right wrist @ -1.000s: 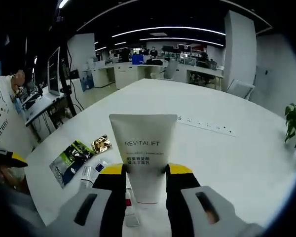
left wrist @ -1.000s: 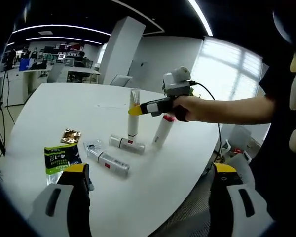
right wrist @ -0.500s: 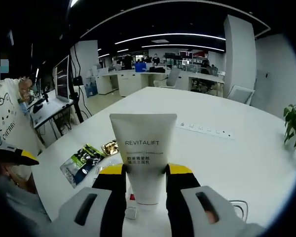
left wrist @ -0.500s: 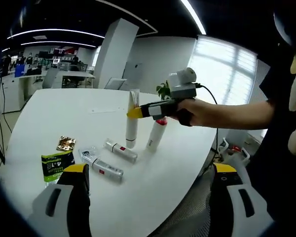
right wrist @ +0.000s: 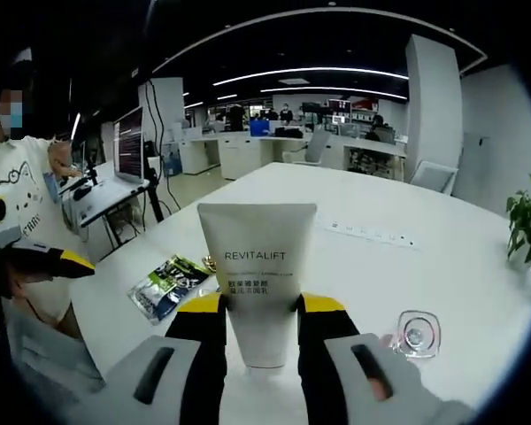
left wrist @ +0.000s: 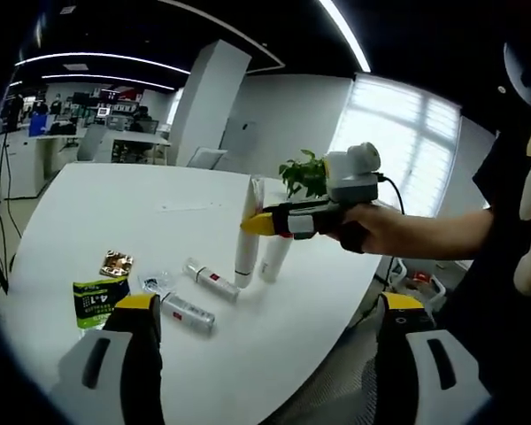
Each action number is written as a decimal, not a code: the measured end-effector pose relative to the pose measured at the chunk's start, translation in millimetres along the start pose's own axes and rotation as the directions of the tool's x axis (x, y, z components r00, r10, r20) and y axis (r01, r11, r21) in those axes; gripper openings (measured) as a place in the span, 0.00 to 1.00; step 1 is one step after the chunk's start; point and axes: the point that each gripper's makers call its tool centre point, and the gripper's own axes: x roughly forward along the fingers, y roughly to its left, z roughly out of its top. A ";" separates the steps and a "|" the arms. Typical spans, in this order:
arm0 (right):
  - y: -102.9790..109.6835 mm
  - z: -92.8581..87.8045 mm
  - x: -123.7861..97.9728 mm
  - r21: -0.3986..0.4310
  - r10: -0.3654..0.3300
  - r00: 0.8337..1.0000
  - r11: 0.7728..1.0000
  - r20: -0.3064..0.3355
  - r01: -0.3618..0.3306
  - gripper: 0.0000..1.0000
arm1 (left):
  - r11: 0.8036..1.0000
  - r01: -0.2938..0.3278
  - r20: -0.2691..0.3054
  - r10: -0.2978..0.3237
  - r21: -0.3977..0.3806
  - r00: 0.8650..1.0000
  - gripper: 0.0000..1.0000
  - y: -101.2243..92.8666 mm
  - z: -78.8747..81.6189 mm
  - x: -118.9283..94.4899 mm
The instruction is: Arrange the skincare products in the storage area until every visible bottle or jar stands upright without overlapping.
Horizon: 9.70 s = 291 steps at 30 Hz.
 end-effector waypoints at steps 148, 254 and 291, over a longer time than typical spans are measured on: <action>122.8 -29.9 -149.3 -0.325 0.665 0.746 0.700 -0.030 -0.637 0.16 | 0.760 0.531 -0.419 -0.371 0.375 0.828 0.17 -124.4 16.5 50.4; -28.4 -138.1 -77.2 -0.084 0.120 0.987 0.988 -0.110 -0.130 0.56 | 0.717 0.496 -0.353 -0.357 0.490 0.865 0.17 -22.6 -6.8 220.7; -34.6 -138.9 -81.1 -0.031 0.079 0.993 0.996 -0.087 -0.082 0.62 | 0.768 0.447 -0.378 -0.287 0.458 0.880 0.28 3.4 -3.2 247.0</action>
